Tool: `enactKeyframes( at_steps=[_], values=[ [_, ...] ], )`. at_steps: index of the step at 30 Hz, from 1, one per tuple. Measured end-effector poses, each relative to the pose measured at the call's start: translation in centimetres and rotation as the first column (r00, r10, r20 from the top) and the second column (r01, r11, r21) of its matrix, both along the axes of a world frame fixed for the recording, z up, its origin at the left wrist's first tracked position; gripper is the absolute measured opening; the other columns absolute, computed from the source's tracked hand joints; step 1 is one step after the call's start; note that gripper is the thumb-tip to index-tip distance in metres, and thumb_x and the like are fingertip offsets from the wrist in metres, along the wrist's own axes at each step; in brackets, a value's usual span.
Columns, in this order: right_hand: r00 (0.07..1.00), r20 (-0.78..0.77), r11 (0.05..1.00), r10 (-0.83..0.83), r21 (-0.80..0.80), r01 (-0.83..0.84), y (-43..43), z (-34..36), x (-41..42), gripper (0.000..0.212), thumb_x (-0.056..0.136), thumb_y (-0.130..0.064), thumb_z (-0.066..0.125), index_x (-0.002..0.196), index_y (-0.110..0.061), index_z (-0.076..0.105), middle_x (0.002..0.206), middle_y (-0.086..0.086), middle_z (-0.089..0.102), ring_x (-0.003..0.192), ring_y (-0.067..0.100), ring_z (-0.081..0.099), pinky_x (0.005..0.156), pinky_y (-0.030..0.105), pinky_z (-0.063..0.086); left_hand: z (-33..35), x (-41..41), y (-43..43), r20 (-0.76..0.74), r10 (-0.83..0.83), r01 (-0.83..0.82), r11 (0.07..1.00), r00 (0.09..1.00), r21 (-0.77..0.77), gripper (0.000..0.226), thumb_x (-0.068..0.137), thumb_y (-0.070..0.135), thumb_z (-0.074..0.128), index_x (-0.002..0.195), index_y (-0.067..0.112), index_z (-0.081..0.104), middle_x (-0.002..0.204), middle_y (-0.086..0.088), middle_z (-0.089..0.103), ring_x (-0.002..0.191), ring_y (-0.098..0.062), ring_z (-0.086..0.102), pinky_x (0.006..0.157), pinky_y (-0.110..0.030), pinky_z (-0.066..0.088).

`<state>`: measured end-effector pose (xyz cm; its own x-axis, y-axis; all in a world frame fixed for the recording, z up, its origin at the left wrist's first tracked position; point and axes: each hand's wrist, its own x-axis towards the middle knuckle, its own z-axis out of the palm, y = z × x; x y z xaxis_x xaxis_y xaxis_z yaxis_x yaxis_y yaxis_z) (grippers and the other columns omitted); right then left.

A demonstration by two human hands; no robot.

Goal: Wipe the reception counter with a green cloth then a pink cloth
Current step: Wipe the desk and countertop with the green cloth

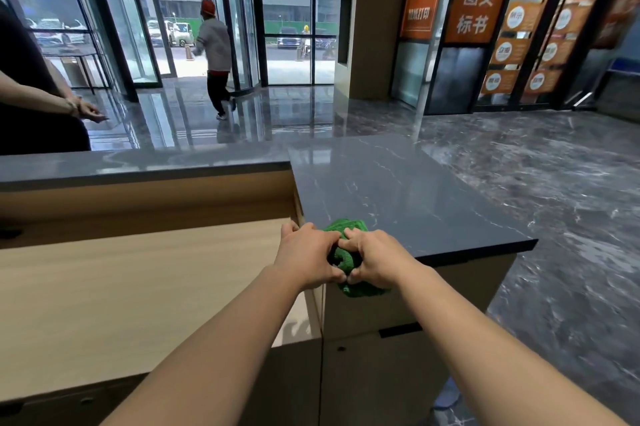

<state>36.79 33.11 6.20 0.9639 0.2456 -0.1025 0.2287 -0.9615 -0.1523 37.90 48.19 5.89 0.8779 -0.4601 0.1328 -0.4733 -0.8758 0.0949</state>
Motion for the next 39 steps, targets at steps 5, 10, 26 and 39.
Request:
enactKeyframes(
  at_steps=[5,10,26,39],
  values=[
    [1.0,0.009,1.0,-0.016,-0.018,0.017,2.9,0.1,-0.5,0.083,0.082,-0.03,0.075,0.151,-0.025,0.03,0.161,-0.001,0.019,0.147,0.02,0.021,0.118,0.035,0.024,0.3,-0.2,3.4,-0.151,0.019,-0.051,0.977,0.988,-0.205,0.064,0.07,0.045,0.072,0.13,0.037,0.054,0.118,0.01,0.065,0.117,-0.016,0.05,0.091,-0.035,0.029],
    [0.999,0.011,0.999,-0.031,-0.02,0.031,4.7,0.2,-1.0,0.081,0.084,-0.029,0.074,0.151,-0.027,0.029,0.161,0.0,0.017,0.148,0.02,0.02,0.118,0.035,0.023,-0.5,0.3,5.2,-0.543,-0.003,-0.481,0.461,0.84,-0.746,0.024,0.074,0.013,0.073,0.096,0.018,0.067,0.102,0.0,0.059,0.094,-0.017,0.055,0.08,-0.031,0.046],
    [0.997,0.08,0.997,-0.01,0.076,0.003,8.2,-0.2,-2.6,0.069,0.089,-0.018,0.062,0.15,-0.017,0.03,0.151,0.007,0.032,0.14,0.024,0.027,0.112,0.036,0.029,-1.0,1.7,4.3,-0.85,-0.144,-0.856,0.026,0.507,-0.516,0.014,0.09,0.017,0.065,0.077,0.014,0.06,0.069,0.001,0.06,0.059,-0.01,0.051,0.053,-0.023,0.034],
    [0.863,0.151,0.62,-0.482,0.755,0.215,6.5,1.4,-1.0,0.034,0.081,-0.021,0.065,0.115,-0.022,0.069,0.102,-0.009,0.068,0.106,0.016,0.062,0.094,0.037,0.05,2.8,1.1,6.7,-0.641,-0.285,-0.627,0.152,0.712,-0.764,0.011,0.092,0.002,0.057,0.101,0.007,0.063,0.09,-0.007,0.07,0.075,-0.014,0.066,0.05,-0.015,0.049]
  ],
)
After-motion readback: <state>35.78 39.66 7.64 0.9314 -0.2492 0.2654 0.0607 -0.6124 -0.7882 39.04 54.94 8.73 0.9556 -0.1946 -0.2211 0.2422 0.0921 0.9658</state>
